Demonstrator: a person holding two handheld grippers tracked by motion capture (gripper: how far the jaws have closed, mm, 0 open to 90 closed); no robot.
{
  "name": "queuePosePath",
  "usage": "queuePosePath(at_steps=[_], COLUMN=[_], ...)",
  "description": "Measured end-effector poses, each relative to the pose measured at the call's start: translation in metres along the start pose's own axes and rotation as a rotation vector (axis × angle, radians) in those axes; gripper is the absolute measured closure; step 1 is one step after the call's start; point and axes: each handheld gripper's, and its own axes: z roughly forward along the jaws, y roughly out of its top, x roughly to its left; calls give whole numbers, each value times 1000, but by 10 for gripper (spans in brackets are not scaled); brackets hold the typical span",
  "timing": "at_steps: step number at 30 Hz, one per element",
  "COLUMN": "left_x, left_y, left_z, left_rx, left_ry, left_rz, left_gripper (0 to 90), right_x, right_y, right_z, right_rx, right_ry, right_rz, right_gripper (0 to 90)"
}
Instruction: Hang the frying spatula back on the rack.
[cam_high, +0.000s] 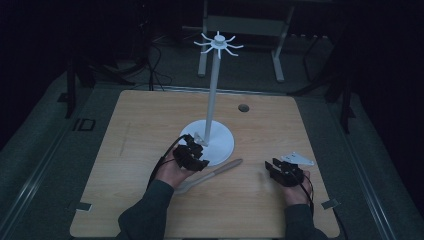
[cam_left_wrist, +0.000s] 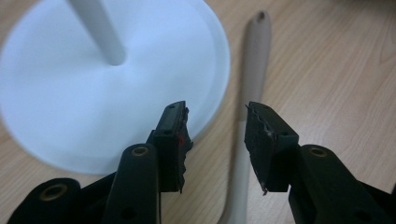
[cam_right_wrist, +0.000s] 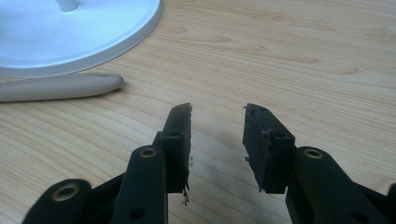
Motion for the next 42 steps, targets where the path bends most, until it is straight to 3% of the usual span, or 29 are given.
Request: queuePosePath(at_steps=[4, 11, 15, 20, 27, 36, 39, 42], left_x=[-3, -9, -14, -15, -21, -27, -27, -23], left_y=[4, 9, 12, 13, 15, 13, 10, 4], left_z=[10, 24, 37, 50, 63, 63, 58, 49], left_rx=[37, 85, 158, 219, 267, 259, 262, 245], left_ry=[10, -11, -31, -37, -53, -27, -26, -18], left_rz=[16, 40, 78, 84, 104, 147, 162, 153], left_gripper=[598, 632, 659, 670, 693, 752, 753, 753], right_x=[0, -1, -1, -1, -2, -3, -4, -4], right_y=[0, 0, 0, -1, -1, -1, -1, -2], right_z=[0, 0, 0, 0, 1, 1, 1, 1], right_rx=[-2, -4, -4, -3, -3, -5, -8, -8], right_ry=[1, -2, -2, -2, -5, -11, -14, -15], right_rz=[4, 8, 7, 11, 15, 22, 26, 30], right_gripper=[610, 608, 606, 604, 601, 601, 601, 601])
